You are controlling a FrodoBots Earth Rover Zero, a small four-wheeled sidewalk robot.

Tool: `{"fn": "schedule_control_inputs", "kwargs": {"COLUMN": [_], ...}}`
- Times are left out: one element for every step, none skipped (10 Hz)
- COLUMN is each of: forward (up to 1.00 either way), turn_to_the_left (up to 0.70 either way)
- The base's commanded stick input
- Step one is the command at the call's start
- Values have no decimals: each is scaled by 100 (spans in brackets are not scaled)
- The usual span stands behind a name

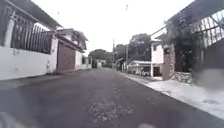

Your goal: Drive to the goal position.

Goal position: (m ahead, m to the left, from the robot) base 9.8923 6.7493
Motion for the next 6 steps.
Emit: {"fn": "schedule_control_inputs", "kwargs": {"forward": [39,40,41,41,41,41], "turn_to_the_left": [0,0,0,0,0,0]}}
